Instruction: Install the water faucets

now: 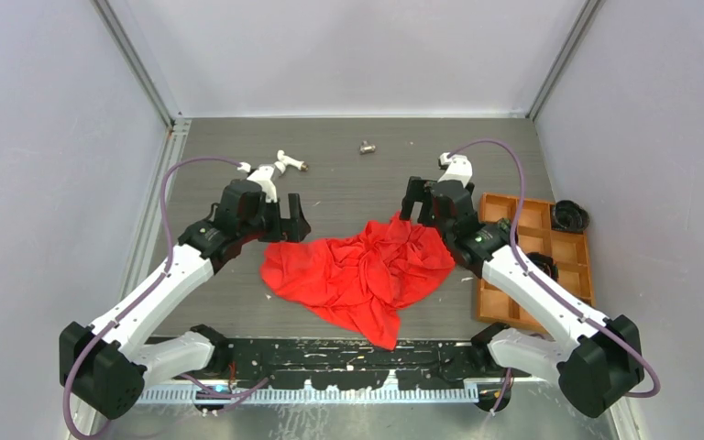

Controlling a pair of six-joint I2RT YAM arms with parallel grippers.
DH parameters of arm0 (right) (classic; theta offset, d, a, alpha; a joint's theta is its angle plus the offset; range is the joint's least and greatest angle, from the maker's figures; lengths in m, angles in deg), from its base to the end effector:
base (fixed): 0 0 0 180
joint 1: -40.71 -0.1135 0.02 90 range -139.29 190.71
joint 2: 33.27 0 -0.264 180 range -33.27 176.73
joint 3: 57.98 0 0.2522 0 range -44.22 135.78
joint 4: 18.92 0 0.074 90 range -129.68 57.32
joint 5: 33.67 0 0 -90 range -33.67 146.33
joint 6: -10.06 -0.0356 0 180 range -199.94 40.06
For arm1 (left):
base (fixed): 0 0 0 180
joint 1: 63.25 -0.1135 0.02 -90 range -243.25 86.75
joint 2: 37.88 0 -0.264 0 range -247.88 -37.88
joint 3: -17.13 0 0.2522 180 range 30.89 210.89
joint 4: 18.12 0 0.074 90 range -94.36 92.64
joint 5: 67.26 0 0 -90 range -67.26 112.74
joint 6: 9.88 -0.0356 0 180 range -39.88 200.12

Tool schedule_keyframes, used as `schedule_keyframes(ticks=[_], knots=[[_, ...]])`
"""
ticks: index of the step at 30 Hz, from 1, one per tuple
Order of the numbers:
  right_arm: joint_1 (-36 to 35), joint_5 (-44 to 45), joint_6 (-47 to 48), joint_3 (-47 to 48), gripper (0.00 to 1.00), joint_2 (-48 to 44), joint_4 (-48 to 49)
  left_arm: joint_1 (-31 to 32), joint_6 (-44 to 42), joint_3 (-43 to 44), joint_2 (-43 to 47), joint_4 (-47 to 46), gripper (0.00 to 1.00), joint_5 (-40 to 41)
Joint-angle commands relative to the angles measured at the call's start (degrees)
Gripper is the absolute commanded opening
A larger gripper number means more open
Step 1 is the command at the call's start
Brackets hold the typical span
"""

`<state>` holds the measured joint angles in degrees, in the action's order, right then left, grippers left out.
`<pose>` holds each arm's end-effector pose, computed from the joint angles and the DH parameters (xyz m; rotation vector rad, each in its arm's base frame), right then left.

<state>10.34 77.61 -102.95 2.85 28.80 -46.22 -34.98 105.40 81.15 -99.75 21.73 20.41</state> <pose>0.2159 0.1115 0.2901 0.0957 2.0358 0.2008 0.2056 -0.1122 0.2888 0.0825 2.2848 -0.5472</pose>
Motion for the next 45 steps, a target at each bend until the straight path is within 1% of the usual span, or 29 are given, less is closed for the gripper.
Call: schedule_keyframes(ticks=[1,7,10,12,15,18,20,22,24,25,27,29,32,37,40,43,45], knots=[[-0.3,-1.0,0.1,-2.9,1.00,-2.7,7.7,-0.1,0.7,0.4,0.3,-5.8,0.99,0.5],[-0.3,1.3,0.8,-1.5,1.00,-0.1,6.2,-0.1,1.6,-1.4,1.8,-7.2,0.99,2.2],[-0.3,0.0,1.0,-1.4,1.00,0.5,6.4,-0.1,1.5,-1.0,1.8,-6.1,0.99,2.8],[-0.3,-1.0,0.6,-2.1,1.00,0.4,7.1,0.6,0.9,-1.2,1.6,-6.4,0.99,1.0],[-0.3,-1.9,-1.4,-4.7,1.00,-0.2,9.2,5.4,-0.1,-1.2,-0.7,-4.8,0.99,4.6],[-0.3,-5.5,-3.0,-7.7,1.00,0.3,12.1,10.4,1.6,-1.5,-4.2,-4.0,0.99,8.6],[-0.4,-8.0,-4.2,-8.3,1.00,1.5,11.7,11.3,4.5,-2.1,-5.9,-5.5,0.99,9.2],[-0.5,-10.2,-5.2,-8.3,1.00,2.4,11.0,11.3,5.4,-1.1,-7.5,-6.1,0.99,10.3],[-0.7,-10.6,-5.7,-8.2,1.00,2.2,10.5,10.3,4.4,3.3,-10.1,-2.5,0.99,10.7],[-0.7,-10.1,-5.8,-8.1,1.00,2.0,10.3,9.1,4.1,6.1,-13.4,0.1,0.99,10.2],[-0.7,-8.4,-5.9,-7.5,1.00,1.8,9.4,4.8,4.3,12.4,-19.7,5.7,0.99,8.5],[-0.7,-6.6,-5.1,-6.4,1.00,2.1,8.9,1.8,3.9,18.3,-24.7,10.5,0.99,7.2],[-0.7,-5.1,-4.5,-4.4,1.00,3.6,7.6,-0.8,2.2,26.3,-31.5,14.2,0.99,7.3],[-0.6,-1.8,-6.7,-0.8,1.00,6.6,4.4,-6.6,1.2,41.4,-44.8,20.4,0.99,4.1],[-0.6,-1.0,-8.3,1.0,1.00,7.4,2.4,-7.8,0.0,50.8,-51.3,23.3,0.99,4.2],[-0.6,0.2,-8.1,2.0,1.00,8.3,1.9,-7.8,-1.0,56.1,-55.8,24.4,0.99,3.5],[-0.6,1.8,-7.4,3.7,1.00,9.6,0.7,-7.8,-1.3,57.7,-56.4,24.6,0.99,2.8]])
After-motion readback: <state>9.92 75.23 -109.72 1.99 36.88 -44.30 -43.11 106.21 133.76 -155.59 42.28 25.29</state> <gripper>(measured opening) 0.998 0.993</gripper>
